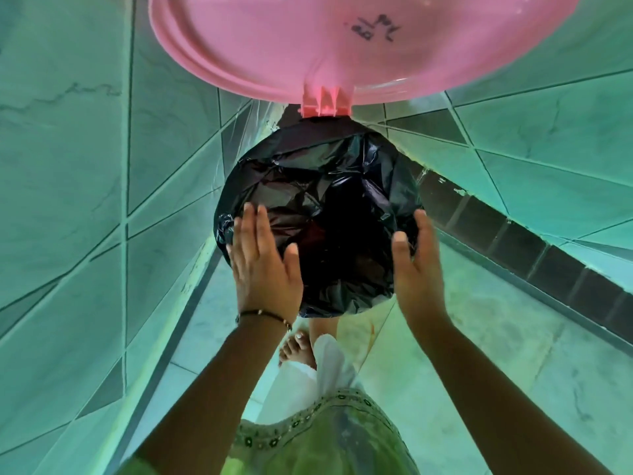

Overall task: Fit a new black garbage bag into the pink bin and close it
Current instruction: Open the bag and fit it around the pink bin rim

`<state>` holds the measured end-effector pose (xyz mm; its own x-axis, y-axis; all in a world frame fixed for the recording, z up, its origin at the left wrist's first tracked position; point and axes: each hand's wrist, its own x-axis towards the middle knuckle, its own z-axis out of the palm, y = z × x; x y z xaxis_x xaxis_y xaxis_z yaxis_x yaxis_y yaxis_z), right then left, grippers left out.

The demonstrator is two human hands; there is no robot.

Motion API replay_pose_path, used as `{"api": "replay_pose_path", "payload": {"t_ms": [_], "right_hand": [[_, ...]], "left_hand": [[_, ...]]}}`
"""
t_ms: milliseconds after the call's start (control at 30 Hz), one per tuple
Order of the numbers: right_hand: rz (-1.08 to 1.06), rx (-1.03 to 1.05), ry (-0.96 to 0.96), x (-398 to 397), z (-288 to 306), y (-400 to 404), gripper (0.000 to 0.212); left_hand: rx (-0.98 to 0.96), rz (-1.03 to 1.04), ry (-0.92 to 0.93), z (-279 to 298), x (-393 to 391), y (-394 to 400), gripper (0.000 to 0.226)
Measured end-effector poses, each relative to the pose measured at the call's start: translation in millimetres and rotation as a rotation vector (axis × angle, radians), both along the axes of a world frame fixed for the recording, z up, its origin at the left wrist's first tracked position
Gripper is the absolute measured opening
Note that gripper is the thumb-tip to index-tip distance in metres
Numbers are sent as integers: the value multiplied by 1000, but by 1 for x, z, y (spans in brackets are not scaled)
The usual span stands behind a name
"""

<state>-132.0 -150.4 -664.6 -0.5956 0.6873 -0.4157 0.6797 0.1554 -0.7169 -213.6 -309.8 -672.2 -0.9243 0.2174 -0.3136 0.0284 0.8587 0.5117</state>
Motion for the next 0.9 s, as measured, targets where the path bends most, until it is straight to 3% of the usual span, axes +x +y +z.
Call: {"api": "replay_pose_path", "payload": {"t_ms": [67,167,267,367,433,533,567,600,667,733,833,900], "right_hand": [[27,21,-3,-12,-13,3,60],[-57,-38,-41,-33,-28,23,57],[-86,-98,-91,-47,-34,42,49],[-169,-174,-119,-53,-37,54,56],[-247,-252,-192,-55,-44,60,72],[-321,-428,-261,-50,-57,73,117],[-326,-497,-245,-45,-67,79,122],[-324,-547,-239,-40,-74,85,116],[-325,-605,-225,-39,-68,87,85],[-334,-558,-228,-42,-60,89,63],[-261,-141,-102,-49,-40,94,44],[-53,106,62,-64,-17,88,32]], "left_hand": [[-157,-68,-2,-17,-19,8,70],[-235,-97,28,-30,-42,13,69],[-190,-20,144,-31,-49,12,64],[-25,102,200,-35,-51,5,56],[110,182,162,-36,-59,0,50],[138,279,63,-37,-67,-13,47],[141,337,18,-38,-67,-18,47],[160,407,-44,-41,-67,-23,47],[231,506,-174,-45,-69,-33,52],[225,491,-187,-43,-70,-37,53],[68,244,111,-22,-66,-31,43],[63,-4,210,-8,-66,-16,47]]}}
